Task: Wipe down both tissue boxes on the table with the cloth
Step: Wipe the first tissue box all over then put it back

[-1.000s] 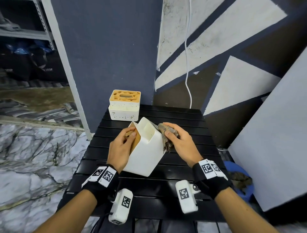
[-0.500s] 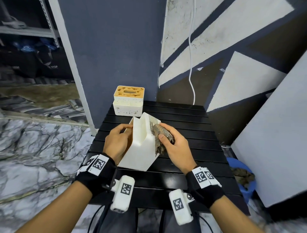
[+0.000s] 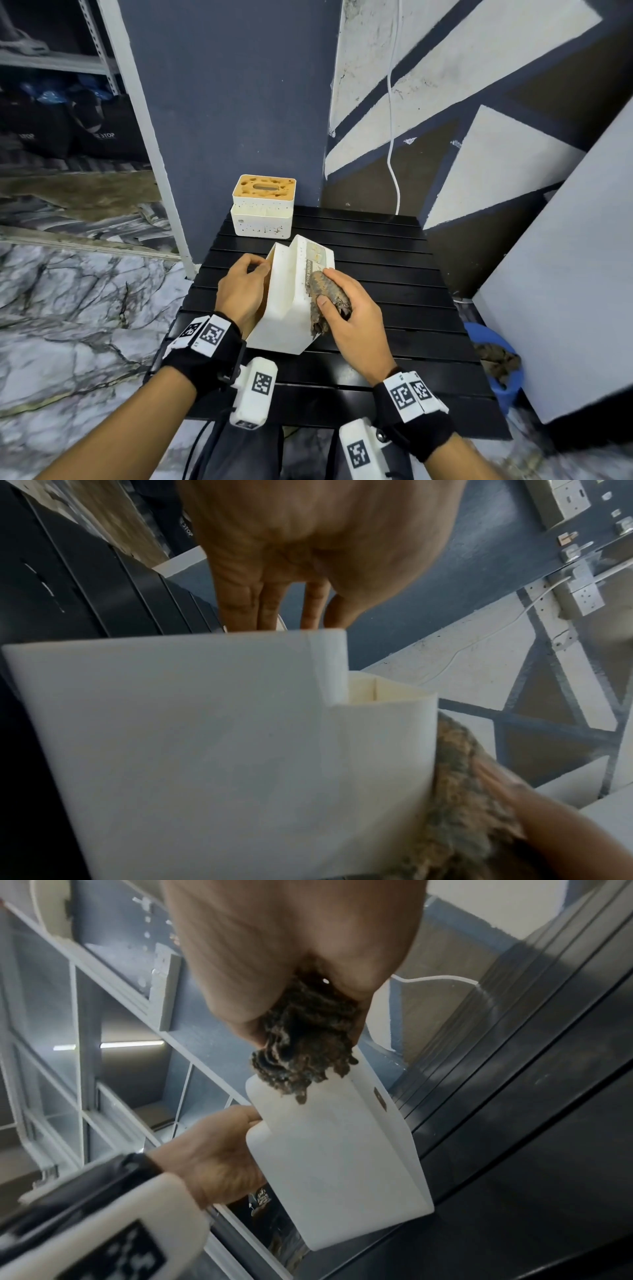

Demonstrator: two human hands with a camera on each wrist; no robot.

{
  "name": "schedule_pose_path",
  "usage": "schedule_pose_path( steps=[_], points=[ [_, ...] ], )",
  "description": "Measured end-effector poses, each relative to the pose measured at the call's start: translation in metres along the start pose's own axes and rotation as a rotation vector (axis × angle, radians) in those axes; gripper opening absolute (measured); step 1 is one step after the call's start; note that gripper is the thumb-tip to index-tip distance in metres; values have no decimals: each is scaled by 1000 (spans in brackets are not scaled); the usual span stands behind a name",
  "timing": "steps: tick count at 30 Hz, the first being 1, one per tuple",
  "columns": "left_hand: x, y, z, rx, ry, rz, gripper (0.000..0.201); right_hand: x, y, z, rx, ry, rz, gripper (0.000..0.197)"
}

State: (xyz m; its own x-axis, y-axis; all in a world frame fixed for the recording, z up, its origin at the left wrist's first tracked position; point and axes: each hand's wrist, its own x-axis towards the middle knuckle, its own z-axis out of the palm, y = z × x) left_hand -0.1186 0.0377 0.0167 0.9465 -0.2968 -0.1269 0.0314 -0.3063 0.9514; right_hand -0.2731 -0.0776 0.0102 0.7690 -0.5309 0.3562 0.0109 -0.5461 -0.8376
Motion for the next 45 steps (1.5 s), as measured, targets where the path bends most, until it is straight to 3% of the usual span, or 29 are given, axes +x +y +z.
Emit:
schedule_pose_path(
  steps=[6, 11, 19, 22, 27, 32, 36, 41, 45],
  points=[
    [8, -1, 14, -108, -73, -31, 19, 0, -10, 2, -189, -48, -18, 43],
    [11, -3, 19, -143, -42, -16, 20, 14, -11, 1, -268, -118, -5, 43],
    [9, 3, 22, -39, -20, 23, 29, 89, 6, 5, -377, -154, 97, 45],
    [8, 5, 23, -10, 10, 25, 28, 94, 6, 6, -331, -146, 86, 46],
    [9, 3, 24, 31, -1, 21, 27, 53, 0, 1, -269, -110, 2, 45],
    [9, 5, 31, 48, -69, 27, 29, 25, 3, -11, -200, -144, 67, 49],
    [9, 6, 34, 60, -110, 42, 34, 49, 9, -12, -193, -83, 52, 38],
    [8, 8, 29, 45, -116, 43, 35, 99, 17, -5, -244, -107, 124, 41],
    [8, 8, 26, 1, -97, 33, 31, 99, 17, -3, -215, -115, 111, 37]
  ],
)
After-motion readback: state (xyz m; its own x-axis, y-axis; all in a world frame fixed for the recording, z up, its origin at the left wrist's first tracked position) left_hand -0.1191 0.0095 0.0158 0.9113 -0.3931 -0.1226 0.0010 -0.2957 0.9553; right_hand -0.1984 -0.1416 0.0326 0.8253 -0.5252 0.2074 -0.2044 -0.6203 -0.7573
